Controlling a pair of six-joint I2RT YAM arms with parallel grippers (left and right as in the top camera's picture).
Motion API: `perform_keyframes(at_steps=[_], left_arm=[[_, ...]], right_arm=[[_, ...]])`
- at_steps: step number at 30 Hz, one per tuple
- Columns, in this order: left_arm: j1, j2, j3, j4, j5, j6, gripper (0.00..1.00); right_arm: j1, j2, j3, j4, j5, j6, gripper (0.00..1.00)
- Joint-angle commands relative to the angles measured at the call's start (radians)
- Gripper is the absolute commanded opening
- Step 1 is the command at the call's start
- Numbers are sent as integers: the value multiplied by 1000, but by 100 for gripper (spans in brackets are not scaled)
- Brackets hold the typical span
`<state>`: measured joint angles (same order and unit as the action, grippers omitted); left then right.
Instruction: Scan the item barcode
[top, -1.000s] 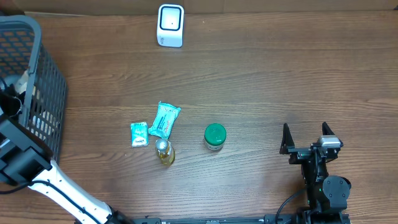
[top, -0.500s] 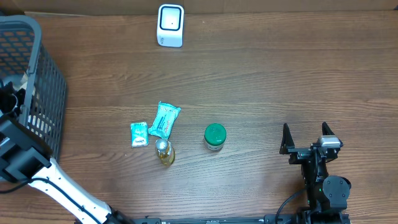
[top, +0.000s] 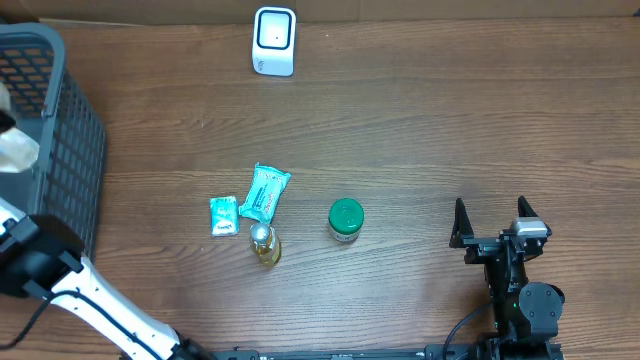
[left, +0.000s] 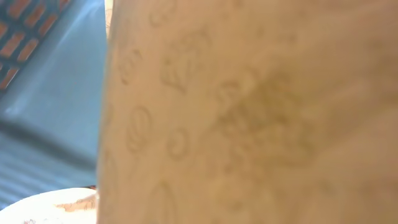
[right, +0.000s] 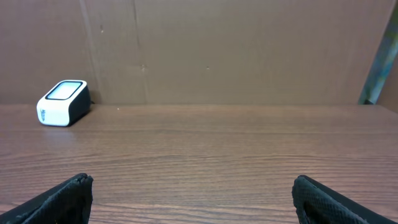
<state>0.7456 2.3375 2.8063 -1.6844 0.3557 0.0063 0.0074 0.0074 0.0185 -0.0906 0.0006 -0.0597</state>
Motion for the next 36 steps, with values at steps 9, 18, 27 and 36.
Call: perform_keyframes(at_steps=[9, 18, 27, 36], left_arm=[[-90, -401, 43, -5, 286, -5, 15], [-353, -526, -4, -5, 159, -2, 12], [-624, -533, -347, -5, -76, 17, 15], [-758, -531, -872, 104, -146, 38, 17]], right_arm=[[5, -5, -11, 7, 5, -5, 100], [5, -5, -11, 7, 5, -5, 100], [5, -5, -11, 6, 5, -5, 100], [5, -5, -11, 6, 5, -5, 100]])
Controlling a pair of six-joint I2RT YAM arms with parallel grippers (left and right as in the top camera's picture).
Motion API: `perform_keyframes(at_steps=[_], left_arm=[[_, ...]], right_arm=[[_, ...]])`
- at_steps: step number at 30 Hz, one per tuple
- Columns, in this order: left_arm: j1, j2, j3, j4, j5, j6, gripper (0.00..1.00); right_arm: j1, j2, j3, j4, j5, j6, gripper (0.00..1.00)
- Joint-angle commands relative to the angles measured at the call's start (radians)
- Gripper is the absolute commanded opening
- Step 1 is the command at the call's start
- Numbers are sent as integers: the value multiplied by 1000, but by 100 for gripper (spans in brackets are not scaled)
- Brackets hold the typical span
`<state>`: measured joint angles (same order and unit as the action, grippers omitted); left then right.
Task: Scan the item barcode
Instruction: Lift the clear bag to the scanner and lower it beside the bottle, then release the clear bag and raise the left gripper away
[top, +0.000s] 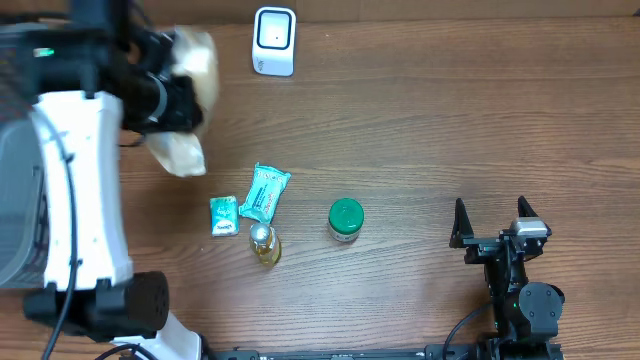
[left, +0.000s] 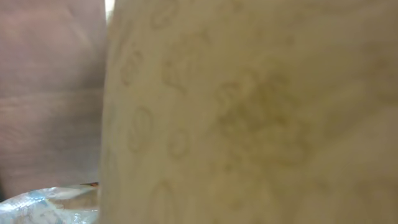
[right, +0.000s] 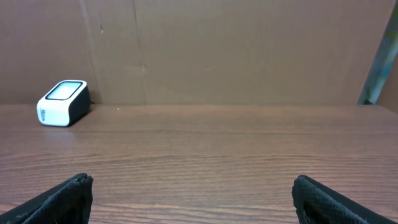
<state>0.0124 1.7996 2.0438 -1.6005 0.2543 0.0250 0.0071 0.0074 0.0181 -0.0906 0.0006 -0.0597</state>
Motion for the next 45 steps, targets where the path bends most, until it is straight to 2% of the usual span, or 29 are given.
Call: perform_keyframes(at_steps=[1, 8, 12, 16, 19, 21, 22, 27, 33, 39, 40, 41, 45], left_arm=[[-36, 6, -172, 50, -44, 13, 17], [-101, 6, -529, 305, -49, -59, 19], [-126, 6, -668, 444, -68, -78, 21], [-132, 6, -743, 532, -137, -111, 23], [-131, 6, -759, 544, -138, -111, 29], [-131, 4, -756, 539, -132, -111, 38], [-131, 4, -750, 534, -131, -111, 41], [-130, 4, -645, 443, -131, -95, 43], [-124, 4, -397, 332, -138, -92, 45], [-97, 4, -143, 234, -154, -93, 53], [-88, 4, -109, 222, -165, -93, 80], [-77, 4, -85, 214, -179, -93, 100], [-31, 4, -43, 188, -306, -92, 99]], right_arm=[[5, -5, -10, 6, 5, -5, 100], [5, -5, -10, 7, 5, -5, 100], [5, -5, -10, 7, 5, -5, 100], [5, -5, -10, 7, 5, -5, 100], [5, -5, -10, 7, 5, -5, 100], [5, -5, -10, 7, 5, -5, 100], [5, -5, -10, 7, 5, -5, 100], [5, -5, -10, 7, 5, -5, 100], [5, -5, -10, 7, 5, -5, 100], [5, -5, -10, 7, 5, -5, 100], [5, -5, -10, 6, 5, -5, 100], [5, -5, -10, 7, 5, -5, 100], [5, -5, -10, 7, 5, -5, 100]])
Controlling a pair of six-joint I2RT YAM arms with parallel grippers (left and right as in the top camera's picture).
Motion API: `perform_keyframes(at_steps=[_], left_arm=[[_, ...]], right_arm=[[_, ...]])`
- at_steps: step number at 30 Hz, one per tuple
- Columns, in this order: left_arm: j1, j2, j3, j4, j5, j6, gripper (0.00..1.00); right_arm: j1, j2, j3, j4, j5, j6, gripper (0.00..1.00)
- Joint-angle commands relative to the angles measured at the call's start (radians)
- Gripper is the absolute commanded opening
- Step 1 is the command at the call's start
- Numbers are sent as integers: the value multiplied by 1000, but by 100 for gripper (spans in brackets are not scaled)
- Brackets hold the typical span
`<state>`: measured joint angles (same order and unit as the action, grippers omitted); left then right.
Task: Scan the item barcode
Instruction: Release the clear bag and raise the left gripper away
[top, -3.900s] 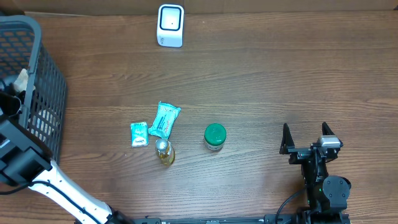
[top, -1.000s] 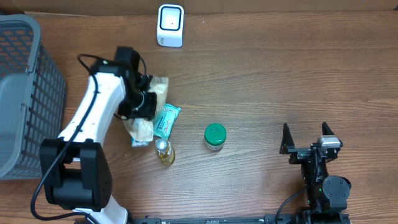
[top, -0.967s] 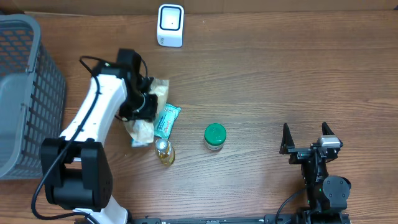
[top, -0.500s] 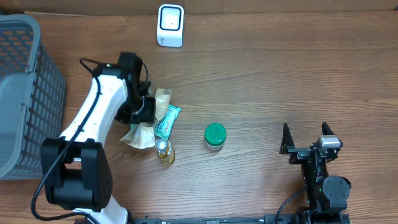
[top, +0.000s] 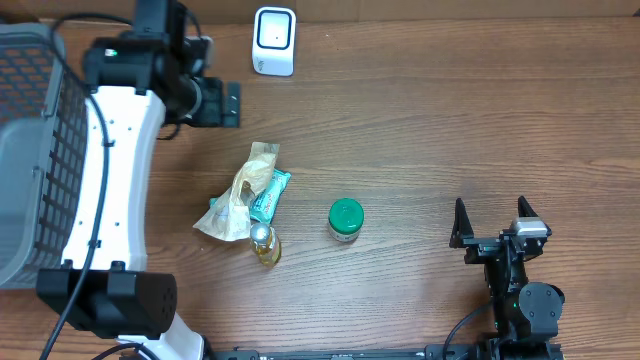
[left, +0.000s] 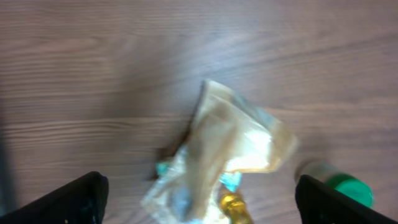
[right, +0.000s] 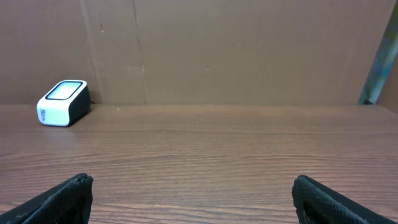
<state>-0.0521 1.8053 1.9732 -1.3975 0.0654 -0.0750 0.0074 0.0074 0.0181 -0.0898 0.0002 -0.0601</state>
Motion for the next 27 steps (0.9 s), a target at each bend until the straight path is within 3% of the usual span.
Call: perform_keyframes(at_steps=[1, 4, 27], left_arm=[[44, -1, 27, -22, -167, 8, 100], [74, 0, 23, -27, -274, 8, 100], [91, 0, 23, -27, -275, 8, 99]], right_arm=[[5, -5, -10, 6, 5, -4, 100], [5, -5, -10, 6, 5, -5, 100], [5, -5, -10, 6, 5, -4, 100]])
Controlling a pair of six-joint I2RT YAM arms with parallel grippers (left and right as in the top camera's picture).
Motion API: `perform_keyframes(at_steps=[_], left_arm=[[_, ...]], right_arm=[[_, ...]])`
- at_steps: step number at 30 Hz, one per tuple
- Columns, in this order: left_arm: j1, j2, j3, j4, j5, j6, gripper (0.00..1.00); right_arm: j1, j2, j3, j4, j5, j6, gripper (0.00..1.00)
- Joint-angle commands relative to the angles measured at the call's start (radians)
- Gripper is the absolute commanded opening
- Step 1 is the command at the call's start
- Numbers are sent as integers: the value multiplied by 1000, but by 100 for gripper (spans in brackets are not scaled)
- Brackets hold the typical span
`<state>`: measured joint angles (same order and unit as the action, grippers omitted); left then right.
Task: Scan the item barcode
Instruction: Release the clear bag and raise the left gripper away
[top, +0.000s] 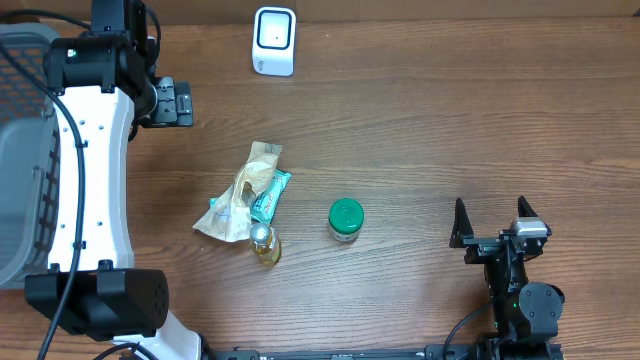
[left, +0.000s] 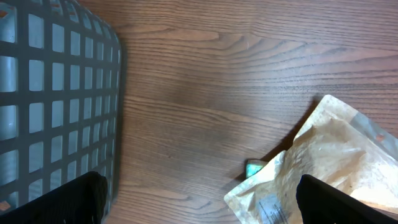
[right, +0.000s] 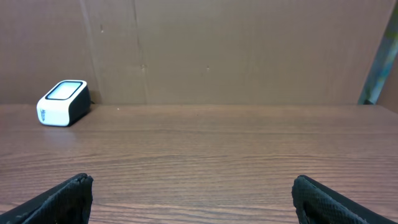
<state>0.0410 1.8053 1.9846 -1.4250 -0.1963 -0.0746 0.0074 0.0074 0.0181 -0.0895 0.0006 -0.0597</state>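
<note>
A tan crumpled pouch (top: 243, 190) lies on the table, partly over two teal packets (top: 270, 196). In the left wrist view the pouch (left: 339, 162) fills the lower right corner, with a bit of teal packet (left: 255, 168) at its edge. The white barcode scanner (top: 274, 40) stands at the far edge; it shows in the right wrist view too (right: 62, 102). My left gripper (top: 172, 102) hangs open and empty between basket and pouch (left: 202, 199). My right gripper (top: 492, 228) rests open at the near right (right: 193, 199).
A grey mesh basket (top: 30, 150) takes up the left side, its wall close to my left gripper (left: 50, 93). A green-lidded jar (top: 346, 220) and a small bottle of yellow liquid (top: 264, 245) stand beside the pouch. A cardboard wall (right: 217, 50) backs the table.
My left gripper has moved left, away from the scanner and nearer the basket, still open. The pouch lies where it was. The right arm has not moved.
My left gripper was low at the left by the basket, shut on the tan pouch. Then it held the pouch above the table, left of the scanner. Then the pouch lay on the teal packets with the gripper open above; now the gripper is nearer the basket.
</note>
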Motion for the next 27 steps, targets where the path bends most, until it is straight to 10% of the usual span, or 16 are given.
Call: perform_keyframes(at_steps=[1, 27], left_arm=[[-2, 0, 12, 0, -14, 7, 99], [-2, 0, 12, 0, -13, 7, 100]], right_arm=[[5, -5, -10, 6, 5, -5, 100], [5, -5, -10, 6, -15, 10, 100]])
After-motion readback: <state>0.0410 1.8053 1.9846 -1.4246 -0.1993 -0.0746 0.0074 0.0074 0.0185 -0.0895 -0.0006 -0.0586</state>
